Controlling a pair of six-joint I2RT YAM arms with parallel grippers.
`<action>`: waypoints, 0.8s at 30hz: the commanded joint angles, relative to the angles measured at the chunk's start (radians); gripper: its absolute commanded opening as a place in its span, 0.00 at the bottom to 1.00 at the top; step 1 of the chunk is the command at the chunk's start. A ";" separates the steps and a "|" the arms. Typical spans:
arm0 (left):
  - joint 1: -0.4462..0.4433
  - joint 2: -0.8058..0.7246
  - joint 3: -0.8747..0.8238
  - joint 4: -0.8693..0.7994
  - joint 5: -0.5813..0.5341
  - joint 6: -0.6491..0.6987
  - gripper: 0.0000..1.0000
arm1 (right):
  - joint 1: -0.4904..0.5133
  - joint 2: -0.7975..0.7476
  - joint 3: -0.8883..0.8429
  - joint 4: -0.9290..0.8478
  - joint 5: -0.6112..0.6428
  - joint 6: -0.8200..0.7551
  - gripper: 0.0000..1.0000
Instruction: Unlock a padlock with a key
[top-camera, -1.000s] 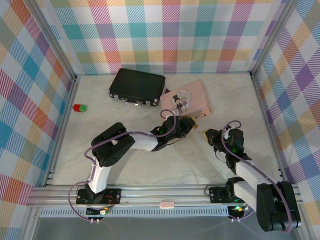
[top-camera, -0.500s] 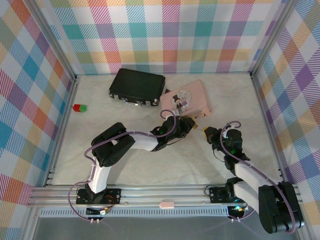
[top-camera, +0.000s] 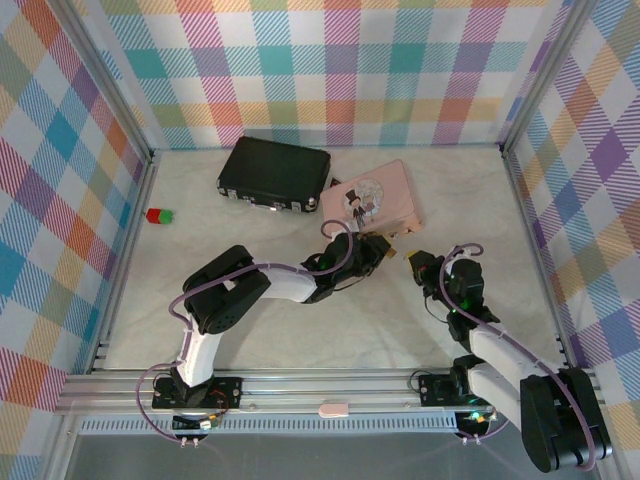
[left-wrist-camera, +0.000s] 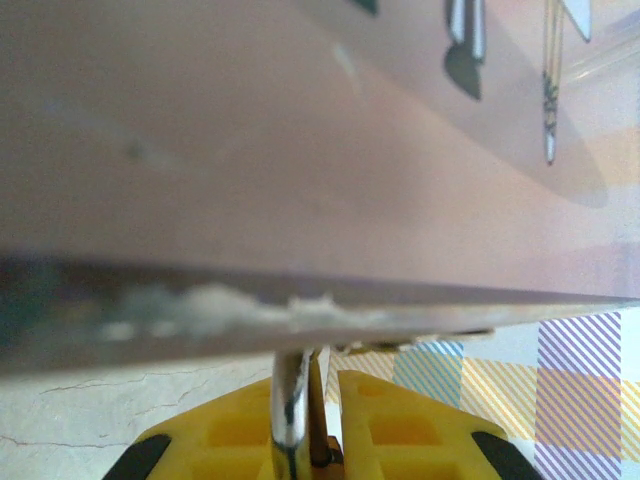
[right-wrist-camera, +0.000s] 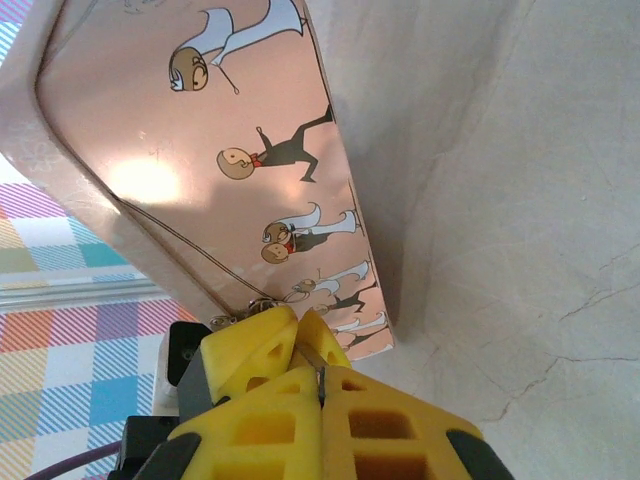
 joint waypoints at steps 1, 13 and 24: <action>-0.014 0.005 0.023 0.125 -0.015 -0.031 0.00 | 0.015 0.017 0.011 0.026 0.026 0.013 0.00; -0.020 0.003 0.019 0.128 -0.023 -0.037 0.00 | 0.044 0.067 0.010 0.103 0.050 0.030 0.00; -0.025 0.003 0.016 0.132 -0.037 -0.043 0.00 | 0.048 -0.009 -0.004 0.038 0.087 0.038 0.00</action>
